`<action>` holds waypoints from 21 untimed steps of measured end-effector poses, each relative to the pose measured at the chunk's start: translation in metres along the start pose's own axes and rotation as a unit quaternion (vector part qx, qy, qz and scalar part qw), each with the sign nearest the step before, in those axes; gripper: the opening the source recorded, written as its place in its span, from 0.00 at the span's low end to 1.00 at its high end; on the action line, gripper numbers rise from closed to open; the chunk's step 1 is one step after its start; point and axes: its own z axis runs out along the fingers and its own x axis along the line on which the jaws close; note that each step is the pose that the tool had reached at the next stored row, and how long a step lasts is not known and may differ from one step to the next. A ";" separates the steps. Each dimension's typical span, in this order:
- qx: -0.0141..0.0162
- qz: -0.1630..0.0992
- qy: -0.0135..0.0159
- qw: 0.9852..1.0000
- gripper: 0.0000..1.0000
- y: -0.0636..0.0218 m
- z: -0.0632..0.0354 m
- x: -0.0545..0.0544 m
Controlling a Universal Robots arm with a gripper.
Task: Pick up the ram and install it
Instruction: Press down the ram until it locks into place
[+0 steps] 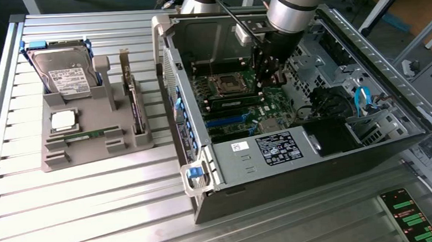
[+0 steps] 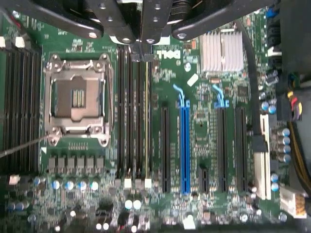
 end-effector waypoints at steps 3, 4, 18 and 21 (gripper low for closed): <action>0.000 0.000 0.000 1.000 0.10 0.0097 0.0000 -0.001; 0.000 0.000 0.000 1.000 0.10 0.0132 0.0001 -0.001; 0.000 0.000 0.000 1.000 0.10 0.0493 0.0003 -0.002; 0.000 0.000 0.000 1.000 0.10 0.0562 0.0003 -0.001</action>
